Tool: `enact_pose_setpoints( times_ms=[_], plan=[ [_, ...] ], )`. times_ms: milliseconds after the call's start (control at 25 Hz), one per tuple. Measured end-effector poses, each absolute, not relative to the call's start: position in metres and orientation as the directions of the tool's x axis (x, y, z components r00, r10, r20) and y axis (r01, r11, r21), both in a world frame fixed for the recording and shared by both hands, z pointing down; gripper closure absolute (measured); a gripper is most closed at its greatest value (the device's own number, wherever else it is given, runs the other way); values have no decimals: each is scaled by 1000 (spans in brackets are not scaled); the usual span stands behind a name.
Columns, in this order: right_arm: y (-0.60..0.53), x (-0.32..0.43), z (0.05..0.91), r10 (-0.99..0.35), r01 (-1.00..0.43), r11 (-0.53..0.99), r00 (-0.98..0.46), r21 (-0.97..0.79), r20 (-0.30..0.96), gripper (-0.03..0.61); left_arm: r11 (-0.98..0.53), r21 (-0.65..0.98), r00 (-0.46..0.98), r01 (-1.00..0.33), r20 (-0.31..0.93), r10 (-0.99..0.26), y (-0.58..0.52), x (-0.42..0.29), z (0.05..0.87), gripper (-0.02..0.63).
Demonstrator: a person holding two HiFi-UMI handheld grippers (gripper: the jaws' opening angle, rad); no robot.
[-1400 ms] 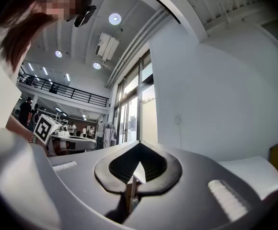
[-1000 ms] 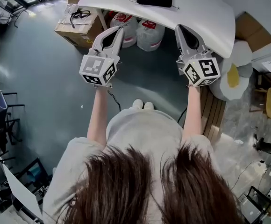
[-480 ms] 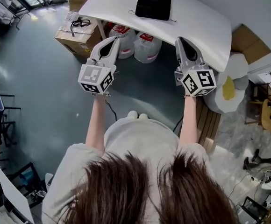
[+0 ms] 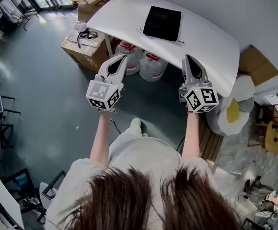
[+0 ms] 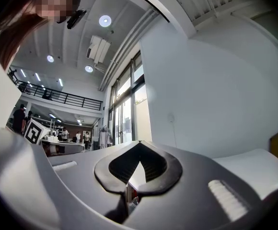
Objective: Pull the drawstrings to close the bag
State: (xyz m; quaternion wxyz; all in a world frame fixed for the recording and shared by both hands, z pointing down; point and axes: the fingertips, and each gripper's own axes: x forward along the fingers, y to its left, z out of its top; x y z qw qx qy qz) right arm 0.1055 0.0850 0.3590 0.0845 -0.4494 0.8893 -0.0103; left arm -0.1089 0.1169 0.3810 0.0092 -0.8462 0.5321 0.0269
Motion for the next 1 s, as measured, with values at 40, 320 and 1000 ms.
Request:
enact_pose_setpoints(
  times_ms=[40,320,1000],
  plan=[
    [81,104,360,-800,-796,597,-583,-95,-140,566,-432,13,431,-902,-54,-901,113,-110,382,622],
    [40,86,364,-811,-807,582,-567,-102,-145,566,-441,18,440,-897,-49,-897,70,-125,386,621],
    [-49,71,364,-869,-872,485,-473,-64,-144,566,-524,-1,523,-852,-63,-850,-43,-143,390,621]
  ],
)
